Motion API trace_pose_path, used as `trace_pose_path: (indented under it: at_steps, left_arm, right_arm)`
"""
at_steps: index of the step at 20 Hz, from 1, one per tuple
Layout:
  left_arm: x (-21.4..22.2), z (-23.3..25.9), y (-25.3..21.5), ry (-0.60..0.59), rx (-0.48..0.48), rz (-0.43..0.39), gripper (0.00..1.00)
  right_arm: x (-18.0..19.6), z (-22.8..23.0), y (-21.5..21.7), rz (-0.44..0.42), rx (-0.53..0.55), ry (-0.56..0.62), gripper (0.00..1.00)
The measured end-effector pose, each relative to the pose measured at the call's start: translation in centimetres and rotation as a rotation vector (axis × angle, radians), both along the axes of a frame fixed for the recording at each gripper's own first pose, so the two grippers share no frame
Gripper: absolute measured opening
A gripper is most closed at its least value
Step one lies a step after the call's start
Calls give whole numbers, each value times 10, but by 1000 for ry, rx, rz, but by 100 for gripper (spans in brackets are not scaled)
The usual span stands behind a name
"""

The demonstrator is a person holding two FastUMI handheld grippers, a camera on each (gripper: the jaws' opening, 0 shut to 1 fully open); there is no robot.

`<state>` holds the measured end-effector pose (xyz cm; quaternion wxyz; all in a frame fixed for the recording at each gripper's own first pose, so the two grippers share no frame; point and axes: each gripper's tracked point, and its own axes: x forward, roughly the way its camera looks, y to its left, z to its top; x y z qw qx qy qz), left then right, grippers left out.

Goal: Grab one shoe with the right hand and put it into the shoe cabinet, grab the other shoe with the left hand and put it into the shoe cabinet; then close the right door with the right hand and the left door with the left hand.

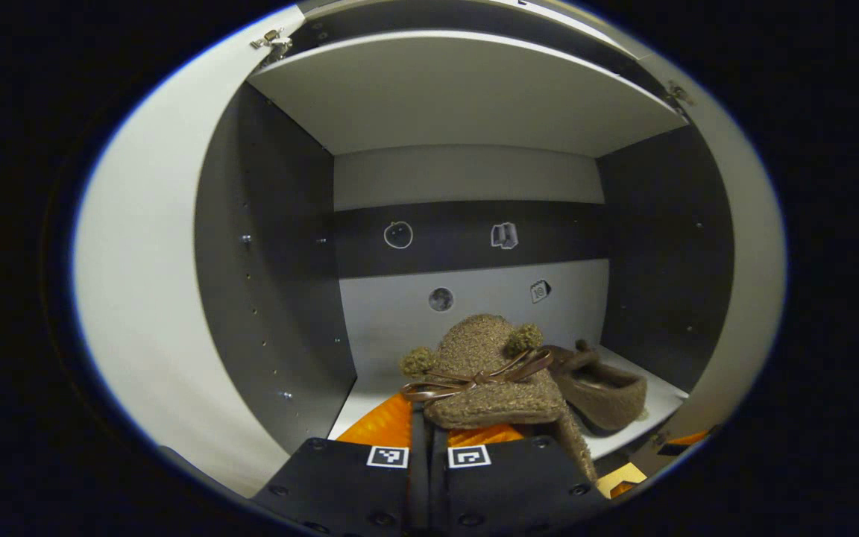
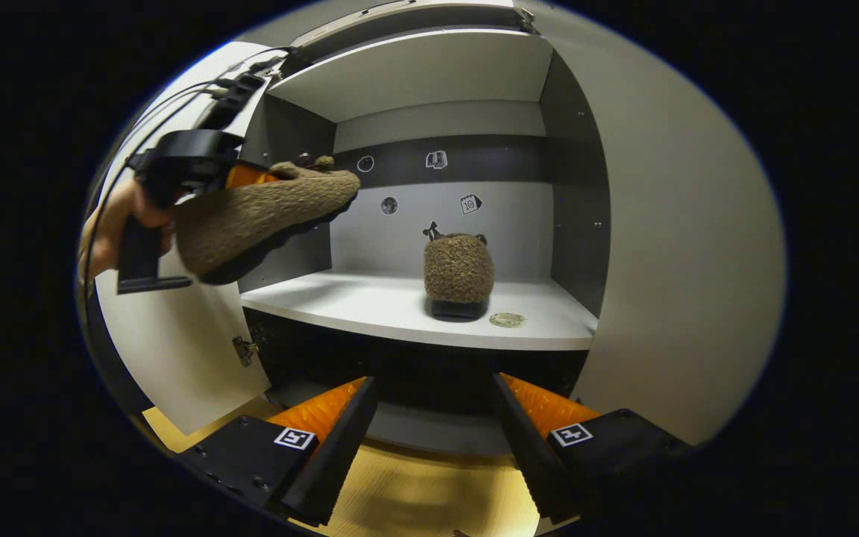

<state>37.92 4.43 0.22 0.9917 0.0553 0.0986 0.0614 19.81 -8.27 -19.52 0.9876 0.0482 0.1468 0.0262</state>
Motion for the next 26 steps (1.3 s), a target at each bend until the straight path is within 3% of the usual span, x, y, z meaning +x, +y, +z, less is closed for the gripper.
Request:
trace_pose_path:
  at_steps: [4,8,13,19,24,26]
  left_arm:
    - [52,-17,14,53,-15,37,5]
    - [89,-51,12,150,36,36,5]
    - [108,-89,-4,220,-24,-30,8]
    - [102,-92,-2,230,-10,-12,34]
    - [73,-80,16,179,-43,12,93]
    - [53,-68,14,142,-81,-8,94]
  right_arm:
    - [18,-4,2,50,-5,23,98]
    - [26,-4,5,65,31,38,98]
    - [31,-13,-3,56,39,64,98]
    - [31,-15,-7,31,63,85,98]
    - [24,-7,3,40,31,66,99]
    - [19,0,8,43,19,57,98]
